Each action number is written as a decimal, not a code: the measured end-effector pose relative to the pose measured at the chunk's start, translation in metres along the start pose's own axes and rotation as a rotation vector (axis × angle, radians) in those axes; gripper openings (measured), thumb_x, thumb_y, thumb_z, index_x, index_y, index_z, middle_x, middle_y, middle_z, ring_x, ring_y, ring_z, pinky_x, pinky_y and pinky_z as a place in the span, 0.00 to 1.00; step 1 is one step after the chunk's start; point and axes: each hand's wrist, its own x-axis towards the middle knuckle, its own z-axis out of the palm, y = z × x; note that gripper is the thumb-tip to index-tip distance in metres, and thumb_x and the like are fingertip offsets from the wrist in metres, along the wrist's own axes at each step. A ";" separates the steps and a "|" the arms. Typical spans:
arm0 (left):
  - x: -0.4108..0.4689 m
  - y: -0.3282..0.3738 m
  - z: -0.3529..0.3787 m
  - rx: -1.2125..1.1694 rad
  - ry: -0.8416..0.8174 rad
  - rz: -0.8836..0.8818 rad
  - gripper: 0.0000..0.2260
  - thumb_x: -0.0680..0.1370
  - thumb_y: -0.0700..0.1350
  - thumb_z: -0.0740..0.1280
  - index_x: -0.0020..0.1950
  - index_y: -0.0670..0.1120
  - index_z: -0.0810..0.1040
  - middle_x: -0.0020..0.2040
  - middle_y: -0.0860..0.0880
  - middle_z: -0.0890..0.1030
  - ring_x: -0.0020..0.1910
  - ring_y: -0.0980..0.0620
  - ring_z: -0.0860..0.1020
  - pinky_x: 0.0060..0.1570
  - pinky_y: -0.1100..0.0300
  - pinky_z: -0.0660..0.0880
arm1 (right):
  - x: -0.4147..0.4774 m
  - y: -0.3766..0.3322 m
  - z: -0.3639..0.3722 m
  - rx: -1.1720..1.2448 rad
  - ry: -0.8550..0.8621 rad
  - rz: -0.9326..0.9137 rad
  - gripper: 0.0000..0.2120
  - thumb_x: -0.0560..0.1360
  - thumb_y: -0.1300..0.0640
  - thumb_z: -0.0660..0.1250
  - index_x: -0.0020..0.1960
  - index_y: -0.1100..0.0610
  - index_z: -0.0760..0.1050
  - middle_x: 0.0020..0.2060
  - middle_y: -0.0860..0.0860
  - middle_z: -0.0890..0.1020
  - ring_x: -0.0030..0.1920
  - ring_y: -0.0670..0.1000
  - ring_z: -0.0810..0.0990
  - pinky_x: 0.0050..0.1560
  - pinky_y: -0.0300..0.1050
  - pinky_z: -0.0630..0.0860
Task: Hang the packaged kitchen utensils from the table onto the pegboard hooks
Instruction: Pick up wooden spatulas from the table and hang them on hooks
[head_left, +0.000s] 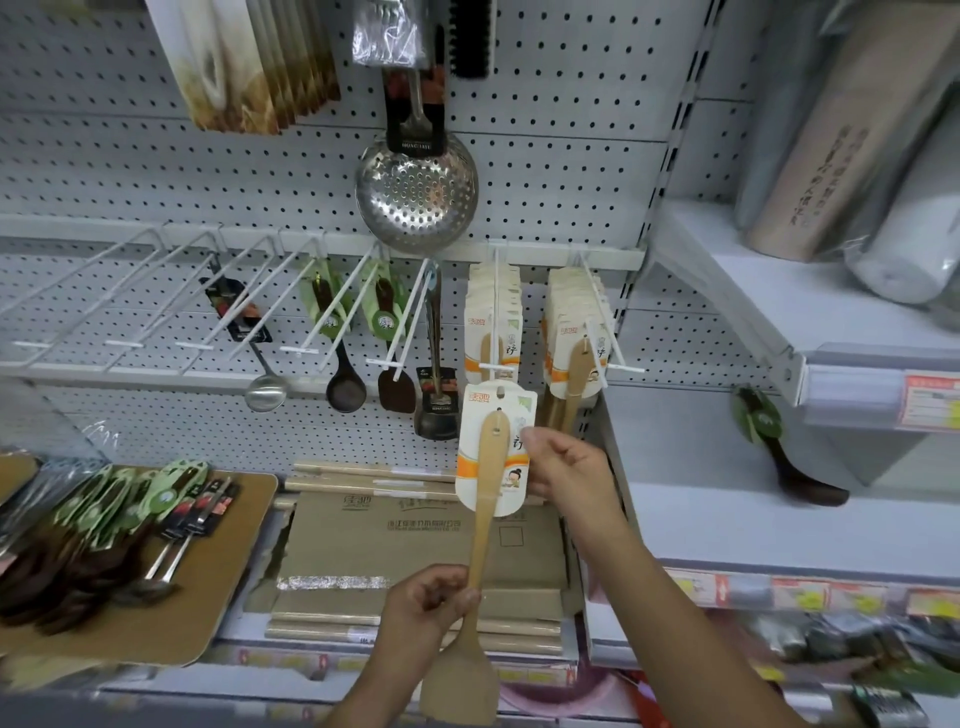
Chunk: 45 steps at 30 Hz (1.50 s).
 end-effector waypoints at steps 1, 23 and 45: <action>0.000 0.001 0.001 -0.002 -0.002 0.000 0.08 0.71 0.32 0.74 0.44 0.43 0.86 0.42 0.38 0.85 0.41 0.44 0.82 0.48 0.47 0.80 | -0.001 -0.002 0.003 -0.006 -0.007 -0.023 0.07 0.79 0.57 0.68 0.53 0.57 0.83 0.47 0.53 0.88 0.49 0.54 0.87 0.51 0.52 0.83; 0.014 0.006 0.002 -0.022 -0.026 0.041 0.05 0.72 0.33 0.75 0.45 0.41 0.85 0.42 0.39 0.85 0.45 0.40 0.83 0.51 0.44 0.80 | 0.016 -0.009 0.016 -0.010 0.050 -0.096 0.07 0.76 0.64 0.72 0.53 0.60 0.83 0.44 0.54 0.88 0.48 0.53 0.87 0.51 0.51 0.83; 0.133 0.032 0.014 0.176 -0.064 0.100 0.10 0.72 0.37 0.76 0.41 0.54 0.85 0.42 0.52 0.86 0.45 0.51 0.84 0.52 0.51 0.81 | 0.121 -0.014 0.028 -0.192 0.330 0.020 0.04 0.74 0.60 0.75 0.46 0.54 0.82 0.38 0.46 0.85 0.41 0.47 0.84 0.49 0.45 0.81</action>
